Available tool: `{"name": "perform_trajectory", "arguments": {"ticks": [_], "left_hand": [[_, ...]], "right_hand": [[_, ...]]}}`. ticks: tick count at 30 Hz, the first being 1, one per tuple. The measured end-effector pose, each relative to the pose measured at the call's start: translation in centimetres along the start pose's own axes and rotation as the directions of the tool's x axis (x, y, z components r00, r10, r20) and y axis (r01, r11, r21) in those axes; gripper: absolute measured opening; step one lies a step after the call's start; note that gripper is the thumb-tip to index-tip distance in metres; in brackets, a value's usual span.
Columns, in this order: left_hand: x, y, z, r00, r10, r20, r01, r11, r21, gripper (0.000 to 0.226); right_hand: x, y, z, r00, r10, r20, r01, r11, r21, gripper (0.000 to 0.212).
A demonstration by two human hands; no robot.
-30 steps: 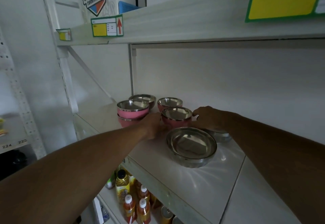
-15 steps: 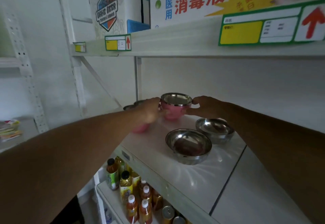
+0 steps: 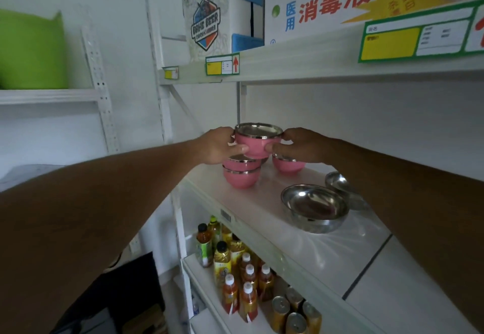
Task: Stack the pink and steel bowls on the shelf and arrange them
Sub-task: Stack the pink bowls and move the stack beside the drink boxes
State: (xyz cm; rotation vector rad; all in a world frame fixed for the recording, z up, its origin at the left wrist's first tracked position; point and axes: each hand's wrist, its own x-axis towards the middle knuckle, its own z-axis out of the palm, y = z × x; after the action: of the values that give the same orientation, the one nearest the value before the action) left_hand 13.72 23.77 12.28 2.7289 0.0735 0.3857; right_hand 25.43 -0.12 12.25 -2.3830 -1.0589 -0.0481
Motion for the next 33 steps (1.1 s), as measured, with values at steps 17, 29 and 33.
{"name": "perform_trajectory", "arguments": {"ticks": [17,29,33], "left_hand": [[8.4,-10.8,1.5,0.986,0.155,0.061,-0.148,0.983,-0.107,0.045],[6.4,-11.9,2.0,0.944,0.201,0.261,-0.170,0.976,-0.134,0.069],[6.0,-12.2,3.1,0.953,0.199,0.230,-0.166,0.974,-0.154,0.054]], "right_hand": [[8.7,-0.1,5.3,0.981,0.196,0.003,-0.194,0.976,-0.100,0.073],[7.5,0.6,7.9,0.985,0.158,0.072,-0.157,0.987,-0.026,0.036],[7.2,0.8,8.7,0.990,0.142,0.013,-0.142,0.989,-0.052,0.024]]}}
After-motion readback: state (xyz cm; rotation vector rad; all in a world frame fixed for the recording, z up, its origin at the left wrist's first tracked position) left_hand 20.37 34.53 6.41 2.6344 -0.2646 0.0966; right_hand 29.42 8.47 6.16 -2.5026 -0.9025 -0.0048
